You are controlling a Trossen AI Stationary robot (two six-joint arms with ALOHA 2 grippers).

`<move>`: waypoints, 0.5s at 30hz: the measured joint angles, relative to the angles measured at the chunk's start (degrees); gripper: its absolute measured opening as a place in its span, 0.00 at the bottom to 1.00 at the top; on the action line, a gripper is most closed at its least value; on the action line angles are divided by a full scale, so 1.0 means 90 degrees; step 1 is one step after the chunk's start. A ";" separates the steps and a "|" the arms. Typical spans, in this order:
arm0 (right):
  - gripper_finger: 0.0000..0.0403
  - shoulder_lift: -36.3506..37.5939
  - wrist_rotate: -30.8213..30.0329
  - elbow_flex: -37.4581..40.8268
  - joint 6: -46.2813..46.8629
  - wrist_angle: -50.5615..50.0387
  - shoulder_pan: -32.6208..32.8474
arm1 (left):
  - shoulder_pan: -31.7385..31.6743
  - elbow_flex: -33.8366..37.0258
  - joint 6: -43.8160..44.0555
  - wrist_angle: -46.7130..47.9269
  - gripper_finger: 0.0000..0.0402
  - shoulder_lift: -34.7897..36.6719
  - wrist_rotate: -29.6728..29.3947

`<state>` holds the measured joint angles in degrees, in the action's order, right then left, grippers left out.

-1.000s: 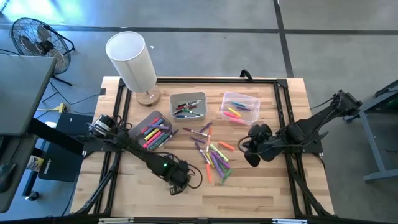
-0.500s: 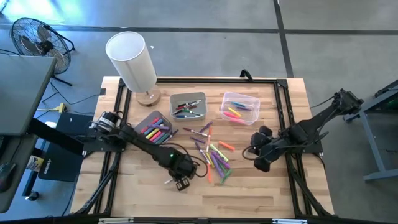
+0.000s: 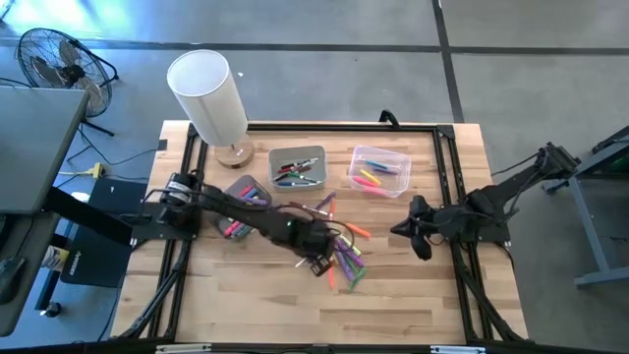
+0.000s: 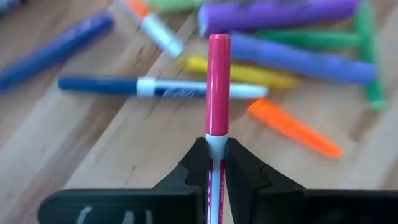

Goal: Pick & Place Markers
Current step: Put the pink marker pen into the white bin

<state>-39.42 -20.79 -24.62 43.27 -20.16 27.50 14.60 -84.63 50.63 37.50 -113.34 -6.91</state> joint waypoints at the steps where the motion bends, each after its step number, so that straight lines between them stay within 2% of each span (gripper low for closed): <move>1: 0.00 0.0059 0.0051 0.0062 0.0000 0.0032 -0.0039 | -0.0079 -0.0183 -0.0138 0.0110 0.06 0.0000 0.0027; 5: 0.00 0.0136 0.0279 0.0136 -0.0128 0.0086 -0.0156 | -0.0451 -0.1076 -0.0932 0.0816 0.06 0.0017 0.0053; 9: 0.00 0.0138 0.0169 0.0136 -0.0262 0.0182 -0.0205 | -0.0946 -0.1815 -0.2113 0.1539 0.06 0.0028 0.0149; 15: 0.00 0.0136 -0.0027 0.0134 -0.0215 0.0170 -0.0319 | -0.2083 -0.2073 -0.3748 0.2207 0.06 0.0128 0.0664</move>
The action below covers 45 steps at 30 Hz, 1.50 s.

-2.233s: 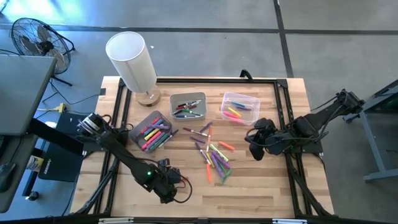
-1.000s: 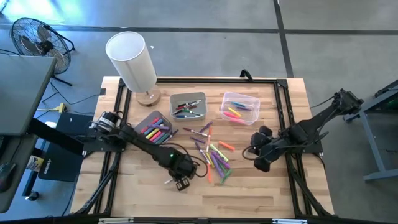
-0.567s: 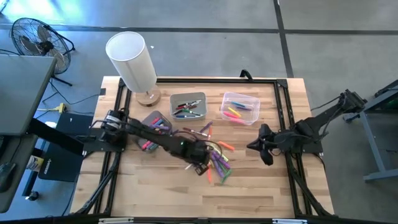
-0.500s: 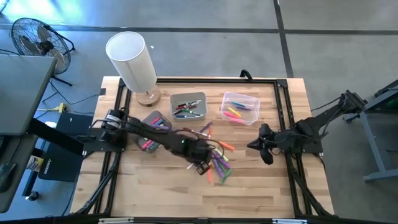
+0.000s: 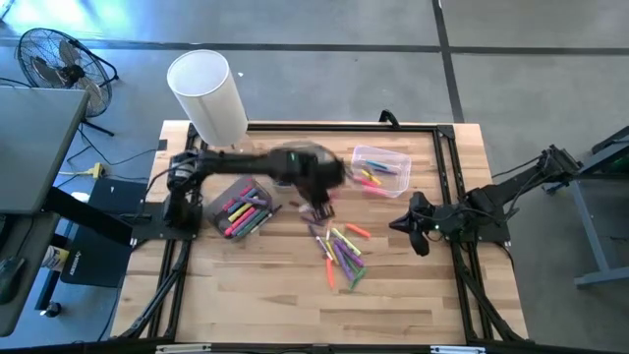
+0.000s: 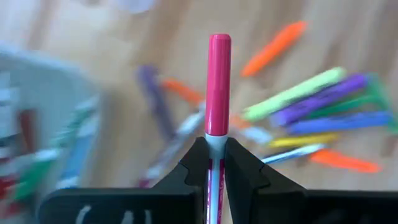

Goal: Pick & Place Markers
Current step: Put the pink marker pen into the white bin, then put the light green highlighter pen into the black bin

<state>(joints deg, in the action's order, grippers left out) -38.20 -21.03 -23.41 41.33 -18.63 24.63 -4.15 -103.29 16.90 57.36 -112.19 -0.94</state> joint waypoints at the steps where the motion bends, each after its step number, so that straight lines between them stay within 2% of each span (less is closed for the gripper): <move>1: 0.00 0.0000 -0.0072 -0.0001 0.0082 -0.0002 -0.0003 | -0.0214 0.0000 -0.0227 0.0149 0.06 0.0045 0.0020; 4: 0.00 0.0000 -0.0342 0.0001 0.0325 -0.0014 -0.0003 | -0.0803 -0.0027 -0.0884 0.0336 0.08 0.0070 0.0106; 10: 0.00 -0.0002 -0.1288 -0.0001 0.0933 -0.0019 -0.0003 | -0.1851 -0.0014 -0.2173 0.0419 0.07 0.0052 0.0936; 13: 0.00 -0.0002 -0.1730 0.0001 0.1297 -0.0019 -0.0003 | -0.2219 -0.0011 -0.2671 0.0601 0.07 0.0016 0.1146; 18: 0.00 -0.0002 -0.2383 -0.0001 0.1691 -0.0017 -0.0003 | -0.2581 -0.0001 -0.2990 0.0656 0.15 -0.0085 0.1697; 21: 0.00 -0.0002 -0.2626 -0.0001 0.1874 0.0000 -0.0003 | -0.2646 -0.0020 -0.3145 0.0639 0.22 -0.0069 0.1569; 27: 0.00 -0.0002 -0.2803 -0.0001 0.2090 0.0005 -0.0003 | -0.2619 -0.0010 -0.3332 0.0643 0.32 -0.0072 0.1156; 30: 0.00 -0.0002 -0.2815 -0.0001 0.2086 0.0005 -0.0003 | -0.2621 -0.0010 -0.3335 0.0520 0.33 -0.0072 0.1216; 33: 0.00 -0.0002 -0.2786 -0.0001 0.2082 0.0005 -0.0003 | -0.2557 -0.0010 -0.2721 0.0255 0.33 -0.0044 0.1462; 35: 0.00 -0.0002 -0.2714 -0.0001 0.2078 0.0005 -0.0003 | -0.2443 -0.0010 -0.2358 0.0181 0.32 0.0134 0.1573; 40: 0.00 -0.0002 -0.2384 -0.0001 0.2076 0.0005 -0.0003 | -0.1724 -0.0022 -0.1365 -0.0182 0.25 0.0573 0.1356; 45: 0.00 -0.0002 -0.2061 -0.0001 0.2078 0.0005 -0.0001 | -0.0631 -0.0022 -0.0780 -0.0593 0.10 0.0679 0.1181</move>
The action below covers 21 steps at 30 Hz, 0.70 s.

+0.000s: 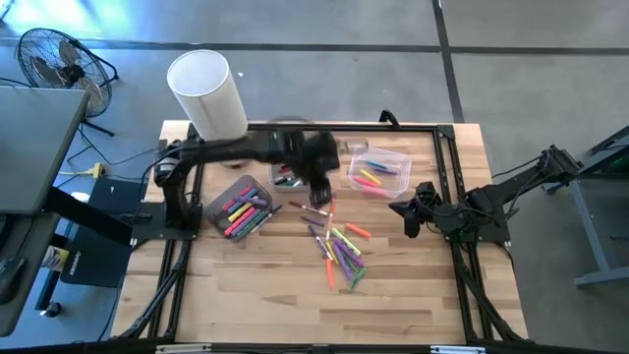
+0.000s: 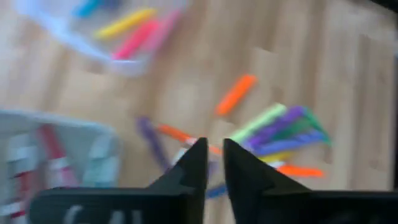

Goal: Pick & Place Markers
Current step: Put the light green highlighter pen into the black bin

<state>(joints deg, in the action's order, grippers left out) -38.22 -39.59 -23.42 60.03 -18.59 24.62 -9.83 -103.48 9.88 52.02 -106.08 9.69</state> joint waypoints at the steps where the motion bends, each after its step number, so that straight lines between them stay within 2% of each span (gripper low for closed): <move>1: 0.00 0.0000 0.0068 0.0000 0.0000 0.0000 0.0000 | 0.0206 0.0001 0.0079 -0.0004 0.06 -0.0003 -0.0003; 3: 0.00 0.0000 0.0196 0.0000 -0.0001 0.0000 0.0000 | 0.0624 0.0007 0.0207 -0.0006 0.02 -0.0010 -0.0034; 8: 0.00 0.0000 0.0358 0.0000 -0.0139 0.0000 0.0000 | 0.1504 0.0033 0.0437 -0.0147 0.01 -0.0342 -0.0282; 10: 0.00 0.0000 0.0327 0.0000 -0.0165 0.0027 -0.0002 | 0.1761 0.0165 0.0404 -0.0524 0.01 -0.0415 -0.0565; 16: 0.00 -0.0063 0.0542 -0.0016 -0.0450 0.0666 -0.0002 | 0.2118 0.1704 0.0897 -0.1482 0.00 -0.0174 -0.0639; 20: 0.00 -0.0545 0.0474 -0.0412 -0.0704 0.0762 -0.0039 | 0.2281 0.3049 0.1362 -0.2161 0.00 0.0606 -0.0628; 21: 0.00 -0.0723 0.0431 -0.0593 -0.0730 0.0719 -0.0058 | 0.2319 0.3335 0.1457 -0.2650 0.00 0.0760 -0.0615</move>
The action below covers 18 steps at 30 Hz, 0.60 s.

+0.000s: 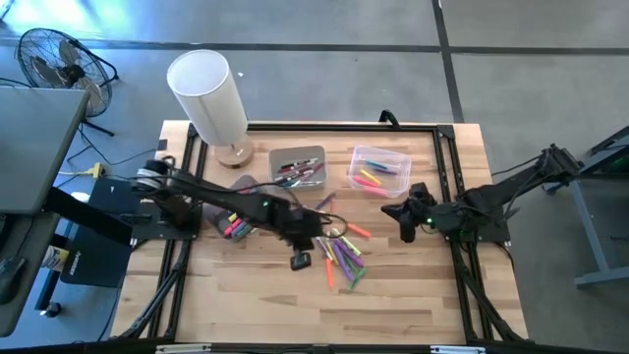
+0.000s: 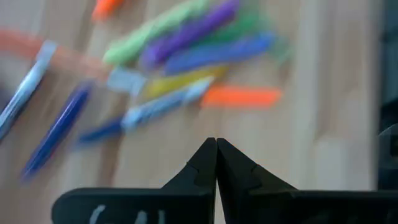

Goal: Pick & Place Markers
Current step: Put the light green highlighter pen into the black bin

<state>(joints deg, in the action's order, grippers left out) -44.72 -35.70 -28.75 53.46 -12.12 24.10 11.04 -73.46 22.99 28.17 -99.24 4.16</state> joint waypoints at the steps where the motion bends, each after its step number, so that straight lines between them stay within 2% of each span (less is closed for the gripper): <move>1: 0.00 -0.0226 0.0002 -0.0157 -0.0067 -0.0054 -0.0041 | 0.0023 0.0319 0.0106 -0.0403 0.00 0.0191 -0.0007; 6: 0.00 -0.1738 0.0326 -0.1443 -0.0376 -0.0622 -0.0527 | 0.0122 0.1751 0.0434 -0.1078 0.00 0.1624 -0.0287; 9: 0.00 -0.2714 0.1016 -0.2448 -0.0490 -0.1273 -0.0856 | 0.0115 0.2343 0.0477 -0.0917 0.00 0.2447 -0.0399; 13: 0.00 -0.4145 0.1801 -0.3868 -0.0662 -0.2408 -0.1230 | 0.0110 0.2873 0.0476 -0.0900 0.00 0.3532 -0.0701; 18: 0.00 -0.5732 0.2116 -0.5465 -0.0697 -0.3877 -0.1429 | 0.0107 0.3249 0.0475 -0.0798 0.00 0.4433 -0.0886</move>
<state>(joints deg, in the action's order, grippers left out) -96.31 -16.66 -77.94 47.19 -47.02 11.24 12.01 -44.23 27.27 20.99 -59.34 -3.82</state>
